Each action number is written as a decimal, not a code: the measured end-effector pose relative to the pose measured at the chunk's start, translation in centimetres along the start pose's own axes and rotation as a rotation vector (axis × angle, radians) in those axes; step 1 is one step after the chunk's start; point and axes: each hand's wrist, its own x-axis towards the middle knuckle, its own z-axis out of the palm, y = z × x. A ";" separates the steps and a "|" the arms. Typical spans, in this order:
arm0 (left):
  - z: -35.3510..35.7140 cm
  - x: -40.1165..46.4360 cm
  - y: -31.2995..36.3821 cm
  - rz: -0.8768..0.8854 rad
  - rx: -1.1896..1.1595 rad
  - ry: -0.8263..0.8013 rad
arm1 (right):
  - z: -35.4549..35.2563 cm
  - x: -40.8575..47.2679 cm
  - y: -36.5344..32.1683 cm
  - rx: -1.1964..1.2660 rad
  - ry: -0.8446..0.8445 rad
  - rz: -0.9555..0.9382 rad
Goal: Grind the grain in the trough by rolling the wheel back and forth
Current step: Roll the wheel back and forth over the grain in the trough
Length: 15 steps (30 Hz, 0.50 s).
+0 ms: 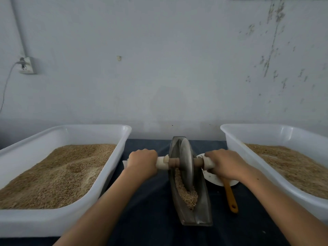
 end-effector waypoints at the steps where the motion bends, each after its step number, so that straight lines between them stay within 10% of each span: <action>1: 0.2 0.1 0.0 -0.009 -0.018 0.027 | 0.4 0.1 -0.1 -0.020 0.090 -0.002; 7: 1.0 0.2 -0.4 -0.028 -0.110 0.011 | 0.8 0.1 -0.5 -0.083 0.275 -0.042; 15: -0.1 0.2 -1.0 0.005 -0.096 -0.208 | -1.7 -0.2 -0.5 -0.019 -0.160 -0.008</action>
